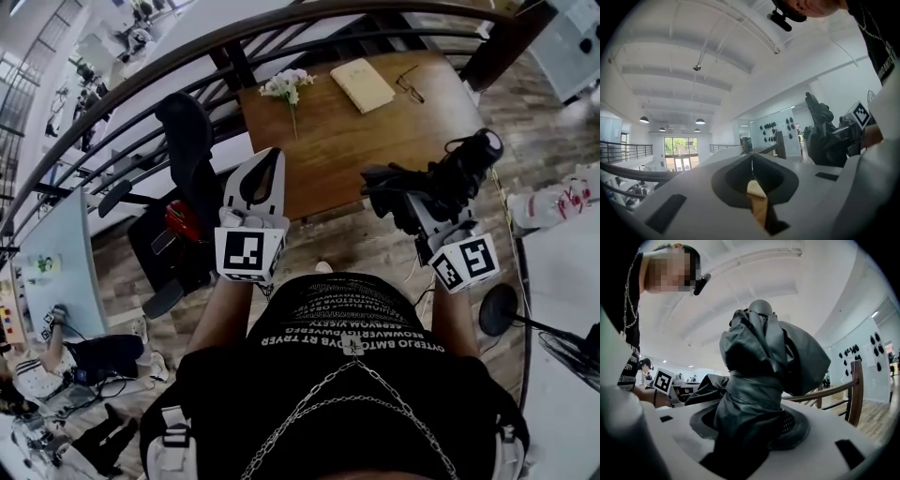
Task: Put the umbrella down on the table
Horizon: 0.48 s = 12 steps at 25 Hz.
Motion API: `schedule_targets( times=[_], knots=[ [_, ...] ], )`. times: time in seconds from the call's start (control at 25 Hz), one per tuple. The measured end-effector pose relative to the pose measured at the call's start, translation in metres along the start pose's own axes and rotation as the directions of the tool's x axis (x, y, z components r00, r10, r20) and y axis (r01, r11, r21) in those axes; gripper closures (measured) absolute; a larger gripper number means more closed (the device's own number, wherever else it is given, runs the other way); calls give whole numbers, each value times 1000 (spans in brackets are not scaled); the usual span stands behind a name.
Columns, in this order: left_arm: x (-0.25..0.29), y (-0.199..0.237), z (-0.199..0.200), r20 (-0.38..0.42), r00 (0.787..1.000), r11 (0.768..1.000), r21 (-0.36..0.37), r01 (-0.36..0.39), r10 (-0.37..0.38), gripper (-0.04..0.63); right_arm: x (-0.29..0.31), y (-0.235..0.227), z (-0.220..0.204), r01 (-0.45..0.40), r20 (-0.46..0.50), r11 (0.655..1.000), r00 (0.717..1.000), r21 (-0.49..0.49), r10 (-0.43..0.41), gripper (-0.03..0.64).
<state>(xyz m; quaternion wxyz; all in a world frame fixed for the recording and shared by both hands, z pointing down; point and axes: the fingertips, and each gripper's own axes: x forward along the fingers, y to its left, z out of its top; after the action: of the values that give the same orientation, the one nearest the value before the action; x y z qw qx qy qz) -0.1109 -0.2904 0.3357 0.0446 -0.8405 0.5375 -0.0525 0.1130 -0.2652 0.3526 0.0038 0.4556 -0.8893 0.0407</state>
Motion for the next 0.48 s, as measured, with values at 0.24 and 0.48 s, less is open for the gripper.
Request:
schedule_targets(
  times=[0.24, 0.48],
  knots=[
    [9, -9, -17, -25, 999, 999, -24, 25, -26, 565, 5, -7, -18, -6, -56, 1000, 998, 15, 7, 357],
    [34, -6, -26, -47, 999, 1000, -28, 9, -10, 565, 28, -29, -32, -35, -89, 998, 995, 52, 40, 357]
  ],
)
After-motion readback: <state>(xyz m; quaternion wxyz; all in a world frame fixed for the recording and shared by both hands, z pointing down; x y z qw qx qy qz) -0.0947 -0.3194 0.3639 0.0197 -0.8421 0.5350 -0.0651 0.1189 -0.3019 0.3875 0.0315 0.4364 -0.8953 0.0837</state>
